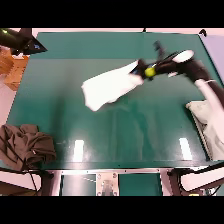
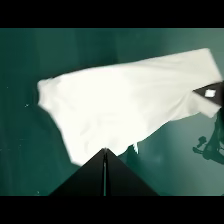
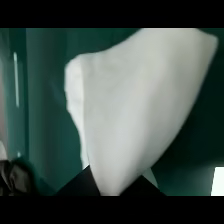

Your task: Fold the shirts.

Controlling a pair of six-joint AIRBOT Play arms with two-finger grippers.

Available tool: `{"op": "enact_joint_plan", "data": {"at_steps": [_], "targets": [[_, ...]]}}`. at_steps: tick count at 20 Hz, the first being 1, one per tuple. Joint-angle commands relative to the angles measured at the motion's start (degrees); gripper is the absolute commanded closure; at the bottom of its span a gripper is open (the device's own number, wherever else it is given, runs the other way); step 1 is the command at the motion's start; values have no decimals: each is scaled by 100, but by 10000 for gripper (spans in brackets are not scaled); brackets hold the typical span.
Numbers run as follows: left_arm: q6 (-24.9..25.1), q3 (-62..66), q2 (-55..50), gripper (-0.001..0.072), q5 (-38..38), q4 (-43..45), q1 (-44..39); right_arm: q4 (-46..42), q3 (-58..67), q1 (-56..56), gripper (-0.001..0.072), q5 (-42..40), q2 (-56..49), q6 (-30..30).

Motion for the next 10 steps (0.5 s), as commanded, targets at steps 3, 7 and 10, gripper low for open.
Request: {"op": "enact_joint_plan", "data": {"at_steps": [3, 7, 10], "targets": [[0, 0, 4, 687, -9, 2, 2, -208, 953, -2100, 693, 1021, 796, 221], [-2, 0, 4, 687, -7, 2, 2, -258, 1320, -3836, 692, 1408, 911, 219], [-2, 0, 4, 687, -9, 2, 2, -267, 1344, -5014, 693, 1432, 896, 195]]}}
